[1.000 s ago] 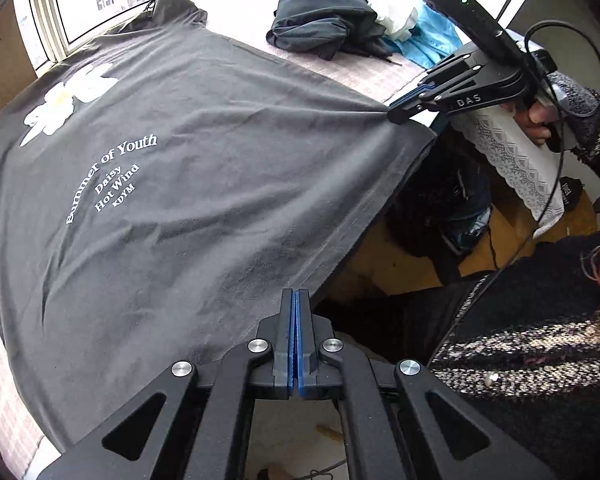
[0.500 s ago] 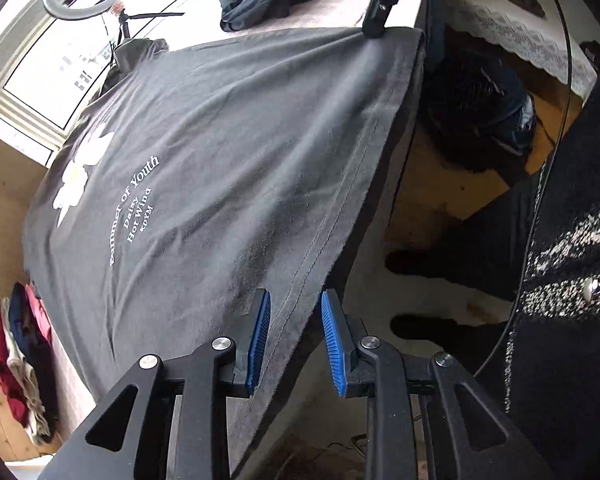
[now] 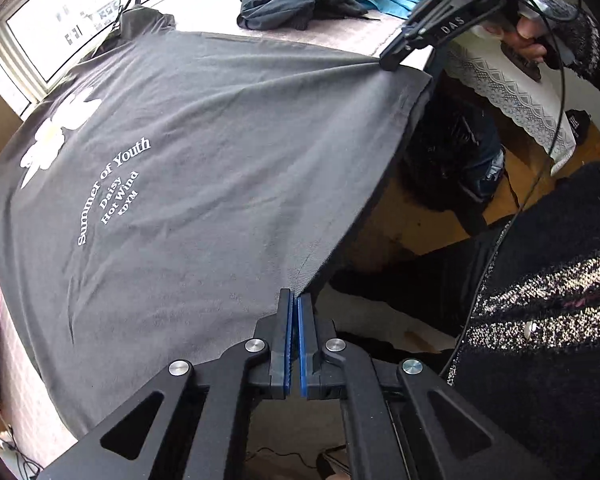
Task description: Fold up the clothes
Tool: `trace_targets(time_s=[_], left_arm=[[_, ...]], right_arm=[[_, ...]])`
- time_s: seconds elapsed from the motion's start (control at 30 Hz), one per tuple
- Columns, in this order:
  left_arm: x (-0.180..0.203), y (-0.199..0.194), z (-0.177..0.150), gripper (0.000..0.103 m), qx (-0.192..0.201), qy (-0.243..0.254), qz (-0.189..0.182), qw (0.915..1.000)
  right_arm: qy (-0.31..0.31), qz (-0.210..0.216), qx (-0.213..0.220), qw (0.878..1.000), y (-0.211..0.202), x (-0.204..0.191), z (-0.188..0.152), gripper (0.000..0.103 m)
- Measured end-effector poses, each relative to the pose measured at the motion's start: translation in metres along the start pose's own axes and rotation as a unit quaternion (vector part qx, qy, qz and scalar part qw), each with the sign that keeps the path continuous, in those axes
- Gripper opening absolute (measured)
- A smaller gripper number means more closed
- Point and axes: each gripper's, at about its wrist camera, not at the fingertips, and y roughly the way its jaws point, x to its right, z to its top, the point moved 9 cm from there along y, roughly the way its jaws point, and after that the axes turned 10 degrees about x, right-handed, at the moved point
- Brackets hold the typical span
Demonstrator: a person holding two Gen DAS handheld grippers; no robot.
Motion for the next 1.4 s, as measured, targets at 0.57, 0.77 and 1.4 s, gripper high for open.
trace_targets(time_s=[0.57,0.77,1.4], left_arm=[[-0.161,-0.117,-0.197,0.04,0.022,-0.392,0.226,0.8913],[-0.192,-0.196,-0.188,0.039,0.135,-0.403,0.219,0.8785],[-0.396,-0.196,-0.013,0.05,0.134,-0.345,0.267,0.8897]], right_arm=[[0.017,0.03,0.025,0.999,-0.052,-0.055,0.047,0.026],[-0.006,0.074,0.104,0.992,-0.125,-0.104,0.136,0.026],[-0.033,0.073,0.183,0.98,-0.107,-0.045,0.365,0.042]])
